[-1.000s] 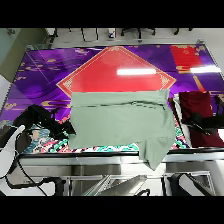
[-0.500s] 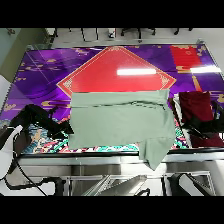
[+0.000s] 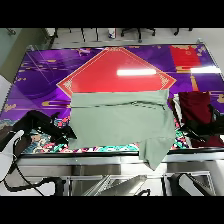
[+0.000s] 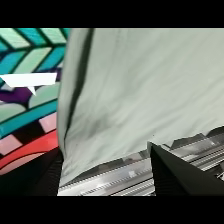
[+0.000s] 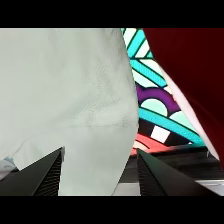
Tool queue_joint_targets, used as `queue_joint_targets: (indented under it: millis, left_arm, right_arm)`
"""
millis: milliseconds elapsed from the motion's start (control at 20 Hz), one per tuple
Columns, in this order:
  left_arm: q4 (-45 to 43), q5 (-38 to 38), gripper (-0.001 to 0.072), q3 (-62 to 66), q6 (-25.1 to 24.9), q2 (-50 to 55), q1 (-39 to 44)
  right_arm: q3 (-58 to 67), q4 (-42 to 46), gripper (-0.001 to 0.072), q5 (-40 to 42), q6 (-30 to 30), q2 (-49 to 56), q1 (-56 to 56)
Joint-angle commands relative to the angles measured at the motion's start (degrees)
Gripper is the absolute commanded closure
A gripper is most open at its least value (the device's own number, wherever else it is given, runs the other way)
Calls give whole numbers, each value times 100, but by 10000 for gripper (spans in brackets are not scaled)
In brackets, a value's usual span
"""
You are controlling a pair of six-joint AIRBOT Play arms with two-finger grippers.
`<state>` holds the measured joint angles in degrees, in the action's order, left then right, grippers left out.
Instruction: Fold the shirts.
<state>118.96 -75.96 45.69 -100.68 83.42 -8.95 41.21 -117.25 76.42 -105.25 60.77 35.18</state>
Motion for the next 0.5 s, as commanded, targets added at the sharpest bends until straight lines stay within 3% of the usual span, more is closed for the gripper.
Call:
queue_joint_targets:
  millis: [0, 50, 100, 200, 450]
  left_arm:
    - [251, 356, 122, -59, -175, 11, 238]
    - [227, 341, 432, 33, -177, 11, 275]
    - [232, 286, 689, 138, -267, 11, 286]
    - [190, 131, 694, 361, -282, 11, 306]
    - [-238, 31, 694, 595, -238, 11, 297]
  right_arm:
    - [-13, 0, 186, 4, 22, -2, 2]
    - [-13, 2, 186, 2, 22, -2, 4]
    - [-15, 0, 186, 0, 24, -2, 4]
    - [-24, 61, 186, 4, 138, -2, 9]
    - [-669, 435, 186, 26, 1110, -4, 4]
